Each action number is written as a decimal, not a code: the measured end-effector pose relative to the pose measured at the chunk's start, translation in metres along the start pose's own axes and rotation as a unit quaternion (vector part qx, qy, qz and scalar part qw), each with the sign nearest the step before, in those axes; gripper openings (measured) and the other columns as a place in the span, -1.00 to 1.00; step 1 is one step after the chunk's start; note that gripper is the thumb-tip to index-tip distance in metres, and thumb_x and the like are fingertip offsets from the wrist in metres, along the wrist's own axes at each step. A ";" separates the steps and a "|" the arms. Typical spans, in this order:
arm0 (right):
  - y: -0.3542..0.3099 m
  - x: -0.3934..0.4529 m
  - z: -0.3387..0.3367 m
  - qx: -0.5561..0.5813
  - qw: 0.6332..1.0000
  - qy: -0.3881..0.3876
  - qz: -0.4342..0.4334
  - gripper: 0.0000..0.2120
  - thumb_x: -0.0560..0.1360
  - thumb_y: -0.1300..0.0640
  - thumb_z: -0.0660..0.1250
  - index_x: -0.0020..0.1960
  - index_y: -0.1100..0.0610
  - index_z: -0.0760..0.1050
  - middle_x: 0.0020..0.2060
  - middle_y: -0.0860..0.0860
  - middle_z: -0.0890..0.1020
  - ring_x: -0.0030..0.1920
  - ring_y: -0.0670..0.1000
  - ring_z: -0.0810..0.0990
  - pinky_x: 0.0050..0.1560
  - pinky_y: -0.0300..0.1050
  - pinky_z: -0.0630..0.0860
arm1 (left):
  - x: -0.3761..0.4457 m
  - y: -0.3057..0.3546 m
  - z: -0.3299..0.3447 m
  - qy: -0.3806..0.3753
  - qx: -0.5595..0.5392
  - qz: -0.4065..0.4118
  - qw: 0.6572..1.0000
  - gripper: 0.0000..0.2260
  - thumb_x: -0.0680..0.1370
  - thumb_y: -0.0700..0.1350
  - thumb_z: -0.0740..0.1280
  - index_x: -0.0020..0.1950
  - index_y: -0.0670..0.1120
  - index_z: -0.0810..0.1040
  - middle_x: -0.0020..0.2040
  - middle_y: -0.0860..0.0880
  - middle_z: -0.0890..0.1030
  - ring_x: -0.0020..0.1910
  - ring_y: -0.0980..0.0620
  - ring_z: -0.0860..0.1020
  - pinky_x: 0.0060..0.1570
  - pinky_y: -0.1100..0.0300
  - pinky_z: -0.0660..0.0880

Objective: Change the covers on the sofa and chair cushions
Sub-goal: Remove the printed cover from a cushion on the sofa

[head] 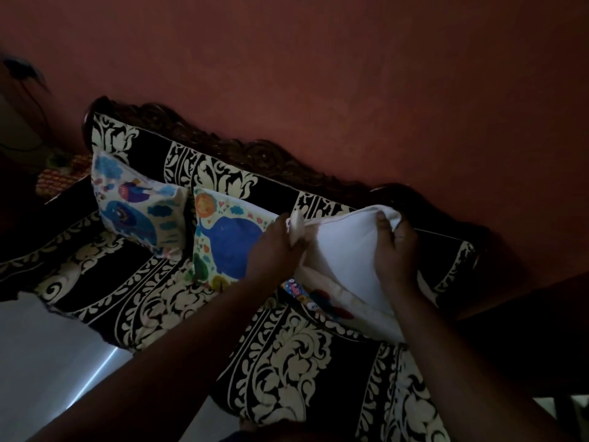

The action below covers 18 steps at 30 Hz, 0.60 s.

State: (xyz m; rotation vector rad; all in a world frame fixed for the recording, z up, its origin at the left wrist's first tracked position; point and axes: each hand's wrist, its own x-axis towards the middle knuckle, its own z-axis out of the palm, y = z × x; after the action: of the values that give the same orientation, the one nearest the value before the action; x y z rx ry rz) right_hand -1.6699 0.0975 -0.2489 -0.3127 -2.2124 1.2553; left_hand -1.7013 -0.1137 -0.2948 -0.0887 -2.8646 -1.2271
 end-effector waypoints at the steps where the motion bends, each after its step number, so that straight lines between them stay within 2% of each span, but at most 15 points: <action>1: -0.002 -0.001 -0.001 -0.004 1.000 0.000 -0.009 -0.67 0.65 0.00 0.24 0.12 0.25 0.61 -0.05 -0.08 0.60 0.01 -0.07 0.58 0.07 -0.25 0.40 | 0.003 -0.004 0.001 -0.004 0.004 -0.034 0.999 -0.52 0.57 0.10 0.36 0.44 0.04 0.35 0.23 -0.02 0.61 0.15 -0.07 0.61 0.07 0.01 0.57; 4: -0.009 0.003 -0.007 0.007 1.000 0.024 -0.007 -0.68 0.64 0.04 0.26 0.16 0.27 0.60 -0.02 -0.07 0.59 0.02 -0.20 0.53 0.08 -0.49 0.34 | 0.005 -0.028 0.004 -0.040 0.091 -0.046 0.994 -0.65 0.57 -0.07 0.31 0.35 -0.02 0.39 0.14 -0.10 0.64 0.11 -0.20 0.62 -0.03 0.02 0.54; 5: -0.011 0.005 -0.011 0.009 0.999 0.037 -0.009 -0.71 0.65 0.08 0.28 0.15 0.30 0.60 -0.02 -0.05 0.58 0.00 -0.26 0.50 0.06 -0.58 0.29 | 0.003 -0.035 0.003 -0.041 0.121 -0.037 0.991 -0.68 0.57 -0.08 0.29 0.33 -0.03 0.39 0.11 -0.12 0.64 0.08 -0.22 0.62 -0.10 0.04 0.50; 7: -0.014 0.009 -0.015 0.002 0.998 0.056 -0.019 -0.75 0.65 0.14 0.29 0.14 0.32 0.61 -0.02 -0.04 0.58 0.01 -0.30 0.46 0.04 -0.64 0.24 | 0.000 -0.047 0.000 -0.023 0.168 -0.024 0.985 -0.71 0.61 -0.07 0.24 0.32 -0.03 0.36 0.08 -0.12 0.64 0.03 -0.23 0.63 -0.15 0.06 0.46; 9: -0.013 0.008 -0.016 -0.010 0.998 0.056 -0.032 -0.74 0.64 0.11 0.29 0.12 0.31 0.61 -0.03 -0.03 0.61 -0.02 -0.27 0.48 0.04 -0.59 0.29 | 0.000 -0.055 -0.002 -0.013 0.196 -0.015 0.980 -0.70 0.63 -0.03 0.21 0.36 -0.01 0.35 0.08 -0.11 0.65 0.01 -0.23 0.64 -0.12 0.03 0.53; 11: -0.009 0.006 -0.012 -0.025 0.998 0.042 -0.034 -0.65 0.63 -0.02 0.26 0.10 0.27 0.62 -0.06 0.05 0.68 -0.04 -0.11 0.59 0.04 -0.36 0.41 | 0.006 -0.054 -0.005 -0.032 0.213 -0.018 0.976 -0.67 0.62 -0.05 0.24 0.38 -0.02 0.34 0.15 -0.13 0.62 0.09 -0.23 0.62 -0.02 -0.05 0.56; 13: -0.003 0.005 -0.007 -0.041 0.999 0.018 -0.027 -0.59 0.62 -0.09 0.22 0.10 0.24 0.62 -0.06 0.13 0.70 -0.04 0.08 0.65 0.04 -0.17 0.46 | 0.015 -0.046 -0.008 -0.089 0.234 -0.009 0.968 -0.45 0.57 -0.04 0.34 0.52 -0.02 0.23 0.38 -0.16 0.46 0.35 -0.24 0.46 0.20 -0.16 0.46; 15: 0.000 0.007 -0.002 -0.053 0.998 -0.014 -0.028 -0.57 0.61 -0.12 0.20 0.12 0.22 0.61 -0.03 0.14 0.70 0.01 0.15 0.67 0.09 -0.08 0.50 | 0.018 -0.021 -0.013 -0.159 0.194 0.076 0.965 -0.06 0.46 0.08 0.49 0.65 0.03 -0.05 0.62 -0.12 0.13 0.59 -0.19 0.13 0.47 -0.27 0.16; 16: 0.000 0.007 0.001 -0.061 0.997 -0.035 -0.034 -0.56 0.61 -0.14 0.19 0.15 0.20 0.61 0.00 0.13 0.71 0.05 0.15 0.67 0.13 -0.04 0.52 | 0.018 -0.005 -0.013 -0.188 0.145 0.128 0.963 0.07 0.39 0.16 0.54 0.66 0.05 -0.13 0.66 -0.05 0.01 0.63 -0.11 0.00 0.51 -0.24 0.02; 17: -0.001 0.007 0.005 -0.074 0.994 -0.058 -0.050 -0.56 0.61 -0.14 0.19 0.18 0.17 0.61 0.03 0.12 0.71 0.08 0.14 0.67 0.15 -0.03 0.53 | 0.016 0.011 -0.013 -0.205 0.091 0.165 0.960 0.15 0.33 0.24 0.56 0.66 0.06 -0.14 0.67 -0.01 -0.01 0.64 -0.04 -0.03 0.52 -0.16 -0.02; 18: -0.004 0.006 0.009 -0.085 0.991 -0.080 -0.068 -0.60 0.61 -0.12 0.21 0.19 0.15 0.62 0.04 0.11 0.72 0.09 0.13 0.67 0.15 -0.04 0.52 | 0.014 0.025 -0.011 -0.207 0.034 0.184 0.960 0.16 0.28 0.28 0.57 0.66 0.05 -0.07 0.66 -0.01 0.08 0.62 -0.01 0.06 0.53 -0.08 0.05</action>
State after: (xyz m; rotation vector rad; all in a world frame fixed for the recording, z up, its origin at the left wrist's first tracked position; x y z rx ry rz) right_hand -1.6800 0.0920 -0.2470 -0.1270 -2.4388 1.0532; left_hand -1.7139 -0.1036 -0.2685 -0.9342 -3.0103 -1.1428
